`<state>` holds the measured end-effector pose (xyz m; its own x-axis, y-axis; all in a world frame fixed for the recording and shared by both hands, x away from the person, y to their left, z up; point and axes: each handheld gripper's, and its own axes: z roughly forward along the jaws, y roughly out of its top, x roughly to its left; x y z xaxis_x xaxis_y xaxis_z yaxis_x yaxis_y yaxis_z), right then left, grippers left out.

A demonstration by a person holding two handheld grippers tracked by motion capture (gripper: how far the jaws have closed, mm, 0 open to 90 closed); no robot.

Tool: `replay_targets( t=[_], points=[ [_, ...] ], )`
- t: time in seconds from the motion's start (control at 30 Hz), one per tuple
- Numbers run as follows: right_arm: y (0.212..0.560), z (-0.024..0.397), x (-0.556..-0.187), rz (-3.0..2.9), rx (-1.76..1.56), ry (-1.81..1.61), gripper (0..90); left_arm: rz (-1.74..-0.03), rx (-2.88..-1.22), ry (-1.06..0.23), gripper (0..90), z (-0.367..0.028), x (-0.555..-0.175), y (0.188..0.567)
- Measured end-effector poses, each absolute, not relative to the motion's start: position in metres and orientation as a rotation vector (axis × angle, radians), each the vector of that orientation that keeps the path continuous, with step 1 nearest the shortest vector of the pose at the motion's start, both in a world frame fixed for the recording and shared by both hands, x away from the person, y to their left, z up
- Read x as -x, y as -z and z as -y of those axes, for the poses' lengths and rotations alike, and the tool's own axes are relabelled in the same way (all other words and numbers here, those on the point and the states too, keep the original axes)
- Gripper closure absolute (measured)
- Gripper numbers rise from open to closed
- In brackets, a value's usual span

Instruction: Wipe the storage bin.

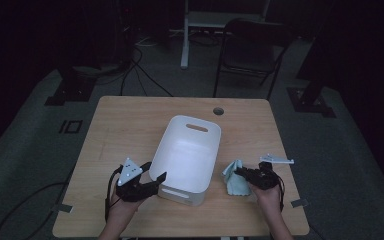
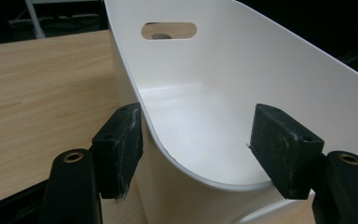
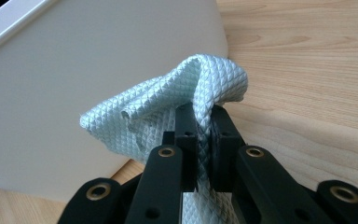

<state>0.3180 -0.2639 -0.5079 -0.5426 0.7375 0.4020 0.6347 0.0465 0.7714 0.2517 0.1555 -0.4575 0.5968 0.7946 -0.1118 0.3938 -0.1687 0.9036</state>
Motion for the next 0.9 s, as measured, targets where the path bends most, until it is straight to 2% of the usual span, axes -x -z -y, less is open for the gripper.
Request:
replay_targets(
  t=[0.9],
  points=[
    [0.508, 0.278, -0.320, -2.155, -1.487, -1.545, 84.4, -0.780, -1.871, -0.326, 34.6, -0.130, -0.215, 0.448]
  ],
)
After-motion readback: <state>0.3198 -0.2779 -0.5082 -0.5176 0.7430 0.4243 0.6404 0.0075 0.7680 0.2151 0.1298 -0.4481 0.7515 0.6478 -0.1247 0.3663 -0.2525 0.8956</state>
